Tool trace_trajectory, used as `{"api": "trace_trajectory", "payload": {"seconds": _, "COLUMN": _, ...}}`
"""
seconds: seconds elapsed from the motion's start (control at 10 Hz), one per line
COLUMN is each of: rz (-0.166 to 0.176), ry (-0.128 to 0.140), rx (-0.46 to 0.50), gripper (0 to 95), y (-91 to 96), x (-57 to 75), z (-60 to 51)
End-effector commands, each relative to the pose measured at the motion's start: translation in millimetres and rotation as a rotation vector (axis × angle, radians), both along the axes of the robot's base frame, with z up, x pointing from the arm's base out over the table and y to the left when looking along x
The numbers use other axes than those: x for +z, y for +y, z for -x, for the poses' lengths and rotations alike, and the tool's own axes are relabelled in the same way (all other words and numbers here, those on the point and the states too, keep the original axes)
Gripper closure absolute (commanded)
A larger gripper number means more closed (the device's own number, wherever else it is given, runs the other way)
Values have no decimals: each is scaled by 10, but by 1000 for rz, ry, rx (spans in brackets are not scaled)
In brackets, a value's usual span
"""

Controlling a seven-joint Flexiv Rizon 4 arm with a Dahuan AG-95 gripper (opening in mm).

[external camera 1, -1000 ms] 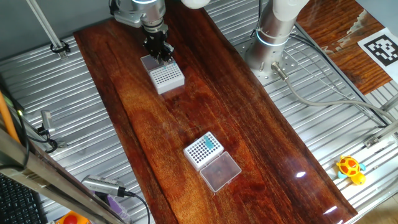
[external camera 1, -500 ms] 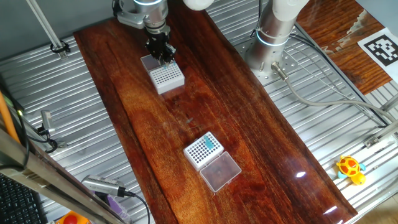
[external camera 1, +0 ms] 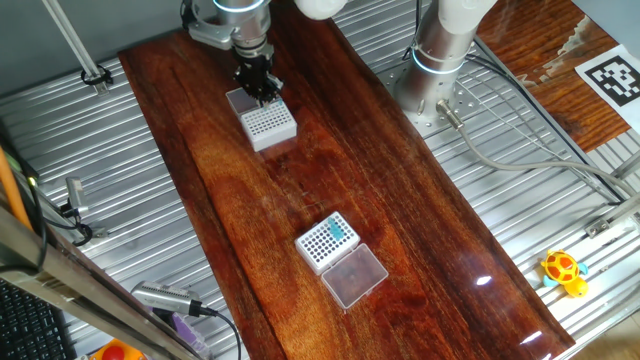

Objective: Transfer all medium pipette tips from one holder to another

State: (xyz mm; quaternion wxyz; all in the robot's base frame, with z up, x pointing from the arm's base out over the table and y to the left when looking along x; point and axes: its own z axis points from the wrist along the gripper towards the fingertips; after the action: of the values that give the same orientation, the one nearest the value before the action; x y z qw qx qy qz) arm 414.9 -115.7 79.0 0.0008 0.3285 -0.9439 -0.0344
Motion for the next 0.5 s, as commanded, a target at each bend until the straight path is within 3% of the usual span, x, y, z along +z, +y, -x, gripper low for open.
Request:
{"api": "trace_trajectory", "payload": {"seconds": 0.1, "rz": -1, "ry": -1, "rx": 6, "gripper": 950, "y": -3, "x": 40, "z": -4}}
{"api": "trace_trajectory", "payload": {"seconds": 0.5, "rz": -4, "ry": 1, "rx": 15, "gripper": 950, "y": 14, "x": 402, "z": -36}}
